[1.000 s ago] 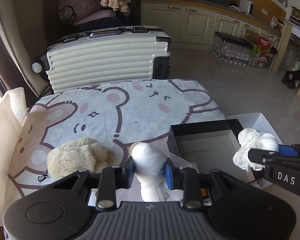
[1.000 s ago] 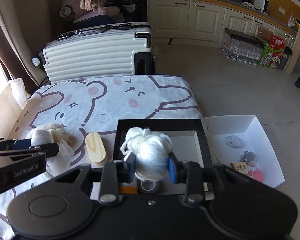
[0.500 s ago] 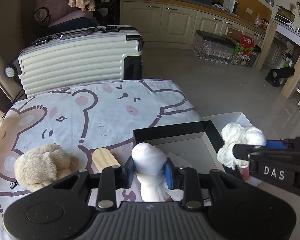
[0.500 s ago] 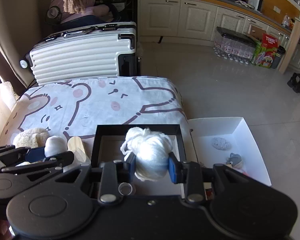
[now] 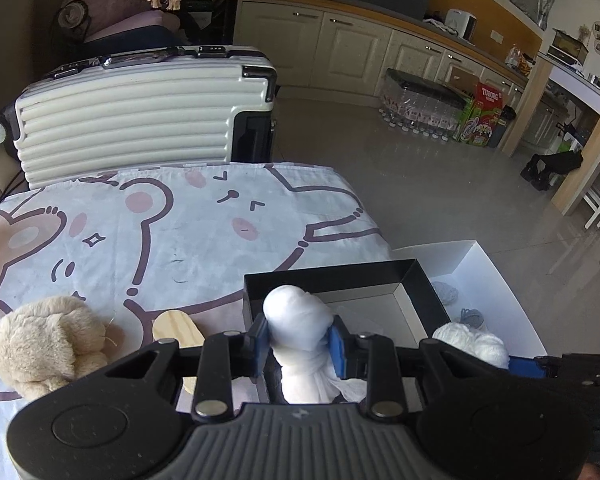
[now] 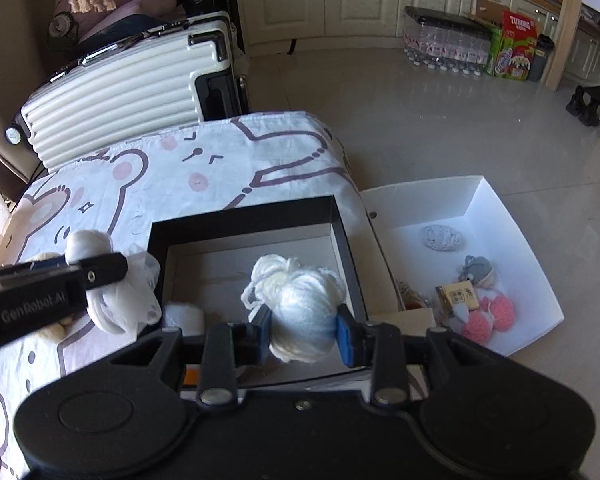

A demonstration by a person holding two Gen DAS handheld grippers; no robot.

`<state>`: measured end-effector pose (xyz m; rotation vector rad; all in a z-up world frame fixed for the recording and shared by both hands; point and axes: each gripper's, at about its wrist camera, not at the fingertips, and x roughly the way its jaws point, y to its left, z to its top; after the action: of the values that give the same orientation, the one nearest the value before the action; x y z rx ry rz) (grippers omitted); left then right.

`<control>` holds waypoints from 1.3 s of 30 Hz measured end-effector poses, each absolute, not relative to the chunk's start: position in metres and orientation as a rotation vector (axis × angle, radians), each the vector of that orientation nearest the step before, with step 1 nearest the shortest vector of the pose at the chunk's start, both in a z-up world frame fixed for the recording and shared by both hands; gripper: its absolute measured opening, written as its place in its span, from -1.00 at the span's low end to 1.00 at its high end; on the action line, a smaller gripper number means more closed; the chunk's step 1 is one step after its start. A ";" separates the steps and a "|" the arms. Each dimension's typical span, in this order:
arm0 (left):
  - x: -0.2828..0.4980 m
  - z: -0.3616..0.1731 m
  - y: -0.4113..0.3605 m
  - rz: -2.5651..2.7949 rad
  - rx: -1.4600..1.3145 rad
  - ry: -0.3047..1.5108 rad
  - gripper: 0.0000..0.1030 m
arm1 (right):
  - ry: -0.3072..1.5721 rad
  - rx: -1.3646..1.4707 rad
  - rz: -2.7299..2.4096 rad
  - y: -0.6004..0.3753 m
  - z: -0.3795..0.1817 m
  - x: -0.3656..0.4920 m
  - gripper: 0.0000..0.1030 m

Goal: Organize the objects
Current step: 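Carry the cloth bundle over the black box while the right tool carries the yarn ball, then lower the white yarn ball into the black box and open the right tool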

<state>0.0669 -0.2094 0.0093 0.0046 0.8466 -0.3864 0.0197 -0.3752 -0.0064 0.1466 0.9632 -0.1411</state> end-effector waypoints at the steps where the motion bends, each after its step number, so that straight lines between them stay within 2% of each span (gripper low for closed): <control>1: 0.067 0.007 -0.212 -0.395 0.014 0.851 -0.37 | 0.972 0.153 -0.140 -0.376 -0.010 0.021 -0.35; 15: 0.094 -0.029 -0.234 -0.442 0.008 0.922 -0.37 | 1.039 0.273 -0.108 -0.388 -0.044 0.038 -0.35; 27: 0.103 -0.038 -0.234 -0.461 -0.028 0.948 -0.37 | 1.154 0.371 -0.098 -0.389 -0.080 0.053 -0.33; 28: 0.104 -0.038 -0.234 -0.463 -0.033 0.949 -0.37 | 1.156 0.354 -0.107 -0.387 -0.080 0.054 -0.30; 32: 0.104 -0.039 -0.237 -0.467 -0.044 0.954 -0.38 | 1.142 0.270 -0.142 -0.386 -0.077 0.054 0.08; 39: 0.101 -0.041 -0.250 -0.491 -0.040 0.958 -0.37 | 1.099 0.285 -0.170 -0.402 -0.062 0.045 0.12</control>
<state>0.1005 -0.2498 -0.0410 -0.0404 0.9578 -0.4907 0.0446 -0.4021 -0.0623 0.2851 1.0986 -0.1699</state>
